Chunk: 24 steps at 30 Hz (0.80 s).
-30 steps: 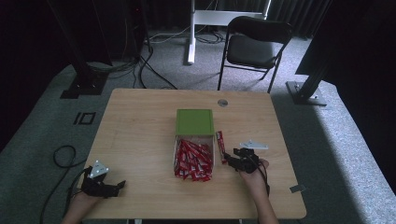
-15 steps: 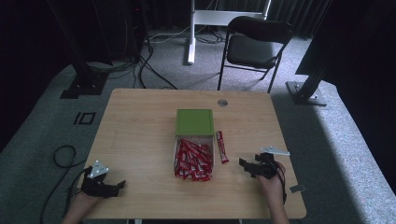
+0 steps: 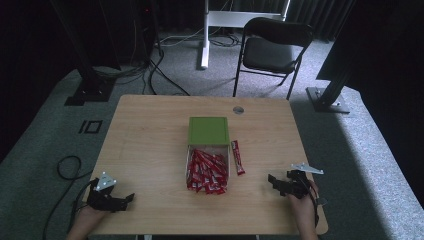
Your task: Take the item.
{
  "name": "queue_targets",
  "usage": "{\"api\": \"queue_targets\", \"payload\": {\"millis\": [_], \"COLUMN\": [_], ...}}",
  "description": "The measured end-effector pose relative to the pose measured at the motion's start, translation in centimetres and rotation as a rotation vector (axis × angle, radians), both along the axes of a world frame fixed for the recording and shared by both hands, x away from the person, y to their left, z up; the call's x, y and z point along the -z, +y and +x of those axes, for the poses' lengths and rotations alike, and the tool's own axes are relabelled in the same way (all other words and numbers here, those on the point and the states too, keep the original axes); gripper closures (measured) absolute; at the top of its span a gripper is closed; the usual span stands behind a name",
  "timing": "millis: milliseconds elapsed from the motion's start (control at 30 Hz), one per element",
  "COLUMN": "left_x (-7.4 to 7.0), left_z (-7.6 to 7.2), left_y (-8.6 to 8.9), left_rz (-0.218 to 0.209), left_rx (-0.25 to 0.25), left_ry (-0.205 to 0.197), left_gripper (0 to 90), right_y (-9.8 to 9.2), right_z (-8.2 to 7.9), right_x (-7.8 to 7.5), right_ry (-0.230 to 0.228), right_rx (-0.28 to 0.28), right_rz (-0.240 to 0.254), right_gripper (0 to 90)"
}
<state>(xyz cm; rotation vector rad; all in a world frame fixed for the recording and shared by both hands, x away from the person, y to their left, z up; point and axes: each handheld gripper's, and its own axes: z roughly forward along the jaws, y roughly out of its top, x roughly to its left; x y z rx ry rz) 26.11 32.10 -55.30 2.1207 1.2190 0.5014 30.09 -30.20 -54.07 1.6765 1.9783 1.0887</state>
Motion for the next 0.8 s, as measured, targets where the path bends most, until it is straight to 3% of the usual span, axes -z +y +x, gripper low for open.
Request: {"api": "queue_targets", "payload": {"millis": [267,500,533,633,800], "left_x": [0.0,0.0,0.0,0.0,0.0], "left_z": [0.0,0.0,0.0,0.0,0.0], "left_y": [0.0,0.0,0.0,0.0,0.0], "left_rz": [0.0,0.0,0.001,0.001,0.001], "left_rx": [0.0,0.0,0.0,0.0,0.0], "left_ry": [0.0,0.0,0.0,0.0,0.0], "left_gripper": [0.8,0.8,0.8,0.8,0.8], "right_y": [-2.1,-2.8,-3.1,-3.4,-3.2], "right_z": [-1.8,-3.1,-3.4,-3.6,-3.9], "right_x": [0.6,0.7,0.7,0.9,1.3], "right_ry": [0.004,-0.008,-0.014,0.01,0.011], "right_rx": [0.041,0.057,0.07,0.073,0.068], "right_rz": [-0.003,-0.043,-0.07,-0.064,-0.08], "right_gripper": [12.2,12.2,12.2,12.2,12.2]}}
